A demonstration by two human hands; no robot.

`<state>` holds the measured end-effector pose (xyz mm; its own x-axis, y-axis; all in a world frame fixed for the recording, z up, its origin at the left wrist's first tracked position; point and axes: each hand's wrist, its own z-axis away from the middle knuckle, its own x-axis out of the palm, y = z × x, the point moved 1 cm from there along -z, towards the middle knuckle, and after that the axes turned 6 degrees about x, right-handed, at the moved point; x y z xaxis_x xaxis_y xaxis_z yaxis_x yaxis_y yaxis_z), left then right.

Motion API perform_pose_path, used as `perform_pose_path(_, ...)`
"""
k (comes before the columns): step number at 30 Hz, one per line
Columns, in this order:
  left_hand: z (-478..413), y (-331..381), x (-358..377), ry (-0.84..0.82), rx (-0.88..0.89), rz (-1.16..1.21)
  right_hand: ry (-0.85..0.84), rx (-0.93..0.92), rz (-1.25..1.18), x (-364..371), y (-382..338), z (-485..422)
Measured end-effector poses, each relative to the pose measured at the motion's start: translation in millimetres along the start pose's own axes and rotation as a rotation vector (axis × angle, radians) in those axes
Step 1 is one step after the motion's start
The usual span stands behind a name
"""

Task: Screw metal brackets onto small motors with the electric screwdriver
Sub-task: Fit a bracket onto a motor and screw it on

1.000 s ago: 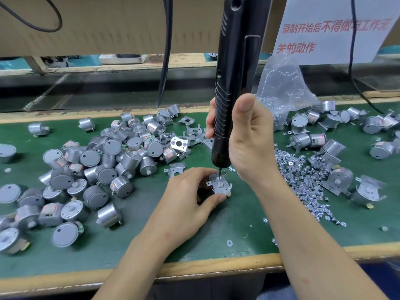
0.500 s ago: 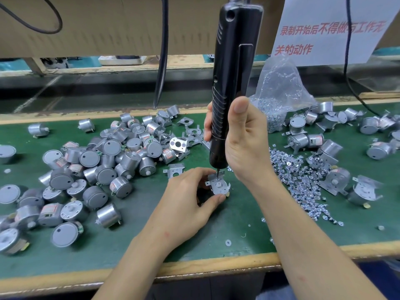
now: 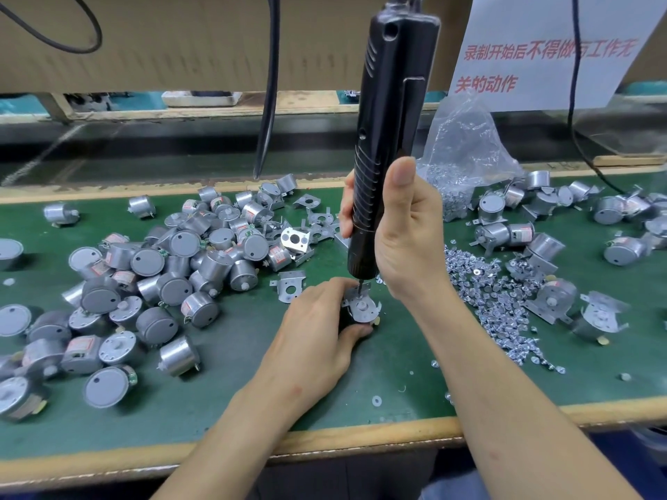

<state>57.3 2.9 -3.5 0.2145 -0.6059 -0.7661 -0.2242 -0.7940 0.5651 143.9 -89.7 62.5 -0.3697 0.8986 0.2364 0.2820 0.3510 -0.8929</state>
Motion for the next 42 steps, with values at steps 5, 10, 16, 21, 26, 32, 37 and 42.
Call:
perform_pose_path(5, -0.1, -0.1, -0.6, -0.001, 0.013, 0.006, -0.013, 0.02, -0.023, 2.6, -0.6, 1.3)
perform_pose_path(10, 1.7, 1.2, -1.0, 0.011, 0.018, -0.006, 0.001, 0.009, 0.005, 4.0, 0.2, 2.2)
perform_pose_path(16, 3.5, 2.7, -0.9, 0.014, 0.018, -0.019, 0.024, -0.013, 0.062, 4.4, 0.7, 4.9)
perform_pose_path(21, 3.8, 3.0, -0.9, 0.001, 0.021, -0.012, 0.014, -0.027, 0.109, 6.4, -3.2, 8.0)
perform_pose_path(26, 5.5, 2.2, 0.2, -0.004, 0.03, -0.006, -0.13, 0.018, -0.031, 4.1, -15.5, 9.2)
perform_pose_path(32, 7.7, 0.7, 0.8, -0.016, 0.03, 0.007, -0.16, 0.038, 0.036, -12.2, -30.7, 6.9)
perform_pose_path(37, 7.5, 1.5, 0.4, -0.015, 0.032, 0.026, -0.069, 0.097, 0.109, -36.7, -24.6, 13.9)
perform_pose_path(42, 7.9, -0.5, -1.6, 0.017, 0.053, 0.001, -0.096, 0.165, 0.047, -51.3, -17.5, 18.3)
